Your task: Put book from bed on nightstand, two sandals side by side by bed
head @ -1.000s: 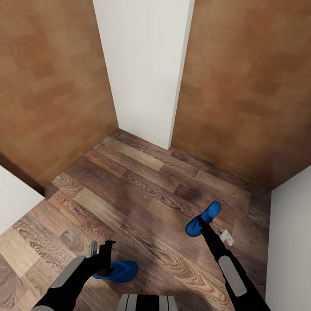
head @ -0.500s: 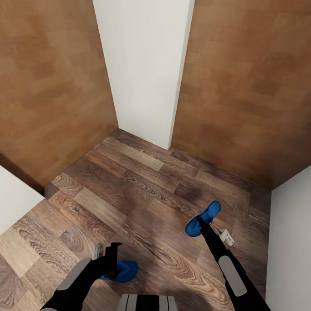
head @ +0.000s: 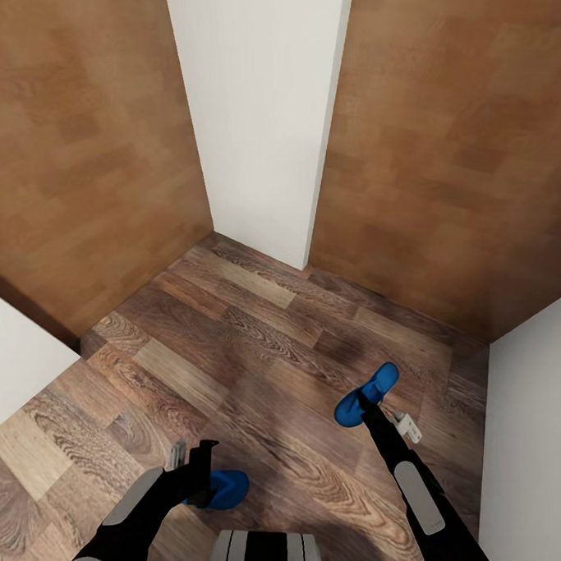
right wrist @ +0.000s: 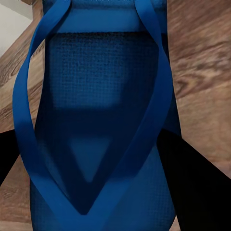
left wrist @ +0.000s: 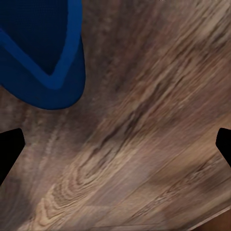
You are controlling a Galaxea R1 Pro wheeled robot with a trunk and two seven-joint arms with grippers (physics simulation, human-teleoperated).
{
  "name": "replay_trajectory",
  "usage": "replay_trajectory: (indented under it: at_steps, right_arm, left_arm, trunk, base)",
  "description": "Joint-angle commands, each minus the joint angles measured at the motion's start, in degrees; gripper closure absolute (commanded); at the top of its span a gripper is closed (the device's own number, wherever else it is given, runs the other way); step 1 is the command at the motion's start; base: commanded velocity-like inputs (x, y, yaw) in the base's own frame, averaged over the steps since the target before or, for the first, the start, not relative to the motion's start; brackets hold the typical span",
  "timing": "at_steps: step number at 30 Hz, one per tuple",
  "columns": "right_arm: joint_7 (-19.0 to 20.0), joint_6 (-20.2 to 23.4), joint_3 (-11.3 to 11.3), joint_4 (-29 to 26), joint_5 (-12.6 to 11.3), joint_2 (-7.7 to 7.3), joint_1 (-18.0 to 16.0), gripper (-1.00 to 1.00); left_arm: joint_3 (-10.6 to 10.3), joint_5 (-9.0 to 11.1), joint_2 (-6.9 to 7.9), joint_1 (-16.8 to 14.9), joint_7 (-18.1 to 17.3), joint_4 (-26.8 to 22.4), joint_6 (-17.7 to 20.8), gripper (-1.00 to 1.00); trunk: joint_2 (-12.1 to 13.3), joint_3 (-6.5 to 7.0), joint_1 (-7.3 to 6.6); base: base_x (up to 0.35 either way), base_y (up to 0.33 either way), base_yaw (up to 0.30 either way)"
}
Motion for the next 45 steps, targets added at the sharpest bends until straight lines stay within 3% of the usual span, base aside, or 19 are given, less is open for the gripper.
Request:
replay_trajectory:
  at_steps: [1, 45]
  right_arm:
    - [0.09, 0.20, 0.01, -0.03, -0.64, -0.02, -0.01, 1.00]
    - [0.09, 0.20, 0.01, -0.11, -0.56, -0.04, -0.01, 1.00]
  left_arm:
    - [0.00, 0.20, 0.01, -0.01, 0.31, -0.03, 0.04, -1.00]
    - [0.09, 0.27, 0.21, 0.00, 0.29, 0.14, 0.01, -1.00]
  trunk:
    - [-0.01, -0.04, -0.01]
    - [-0.01, -0.04, -0.01]
  base:
    - [0.000, 0.000, 0.000]
    - [0.000, 0.000, 0.000]
